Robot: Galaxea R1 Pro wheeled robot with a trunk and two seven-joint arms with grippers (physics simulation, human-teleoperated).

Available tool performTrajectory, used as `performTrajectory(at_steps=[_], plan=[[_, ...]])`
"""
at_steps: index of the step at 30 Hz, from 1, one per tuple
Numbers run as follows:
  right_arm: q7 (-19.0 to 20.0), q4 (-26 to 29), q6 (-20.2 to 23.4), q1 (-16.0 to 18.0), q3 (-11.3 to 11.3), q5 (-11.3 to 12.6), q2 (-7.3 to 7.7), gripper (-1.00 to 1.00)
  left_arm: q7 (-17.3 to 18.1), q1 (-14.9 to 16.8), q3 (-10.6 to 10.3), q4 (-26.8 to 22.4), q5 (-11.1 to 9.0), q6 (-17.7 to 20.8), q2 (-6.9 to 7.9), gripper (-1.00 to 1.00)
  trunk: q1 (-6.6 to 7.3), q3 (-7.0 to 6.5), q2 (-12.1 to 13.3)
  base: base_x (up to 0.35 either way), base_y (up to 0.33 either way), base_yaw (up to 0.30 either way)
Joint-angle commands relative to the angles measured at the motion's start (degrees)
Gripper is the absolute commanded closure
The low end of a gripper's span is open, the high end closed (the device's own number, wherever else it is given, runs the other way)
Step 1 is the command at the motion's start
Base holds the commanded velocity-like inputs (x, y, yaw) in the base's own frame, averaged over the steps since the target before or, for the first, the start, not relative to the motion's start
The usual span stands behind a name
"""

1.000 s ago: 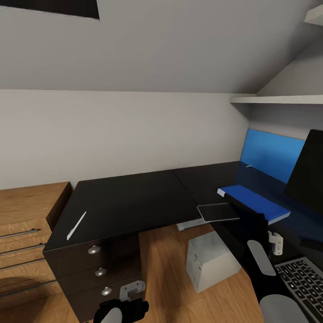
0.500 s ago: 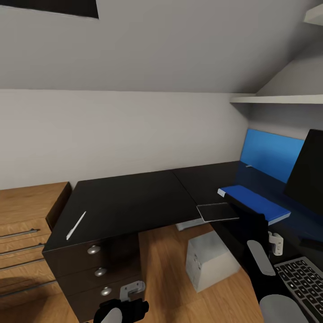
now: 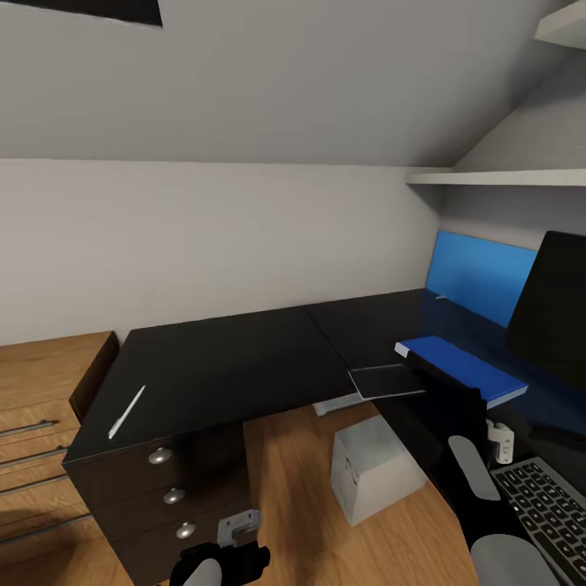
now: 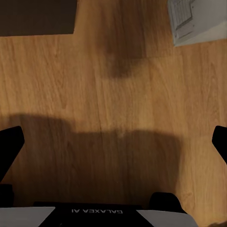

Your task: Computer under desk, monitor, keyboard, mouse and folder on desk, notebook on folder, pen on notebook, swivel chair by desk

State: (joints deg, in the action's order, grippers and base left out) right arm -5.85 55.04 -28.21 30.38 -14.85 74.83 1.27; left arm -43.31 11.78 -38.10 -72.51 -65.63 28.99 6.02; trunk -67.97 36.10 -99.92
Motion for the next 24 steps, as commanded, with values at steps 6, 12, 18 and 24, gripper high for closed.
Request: performTrajectory(at_steps=[6, 12, 18, 24], plan=[[-0.27, 0.05, -0.18, 0.03, 0.08, 0.13, 0.02, 1.0, -0.45, 0.08, -0.13, -0.08, -0.44, 0.01, 0.05, -1.0, 0.0, 0.16, -0.03, 0.0, 0.0, -0.146], [-0.28, 0.03, -0.18, 0.03, 0.08, 0.14, 0.04, 1.0, -0.46, 0.08, -0.13, -0.03, -0.46, 0.01, 0.05, -1.0, 0.0, 0.34, -0.03, 0.0, 0.0, -0.13], [-0.26, -0.02, -0.18, 0.03, 0.08, 0.14, 0.03, 1.0, -0.46, 0.08, -0.13, 0.0, -0.46, 0.01, 0.05, -1.0, 0.0, 0.51, -0.03, 0.0, 0.0, -0.095], [-0.3, 0.03, -0.1, 0.03, 0.11, 0.14, 0.05, 1.0, -0.46, 0.06, -0.13, 0.0, -0.46, 0.01, 0.05, -1.0, 0.0, 0.55, -0.03, 0.0, 0.0, -0.016]])
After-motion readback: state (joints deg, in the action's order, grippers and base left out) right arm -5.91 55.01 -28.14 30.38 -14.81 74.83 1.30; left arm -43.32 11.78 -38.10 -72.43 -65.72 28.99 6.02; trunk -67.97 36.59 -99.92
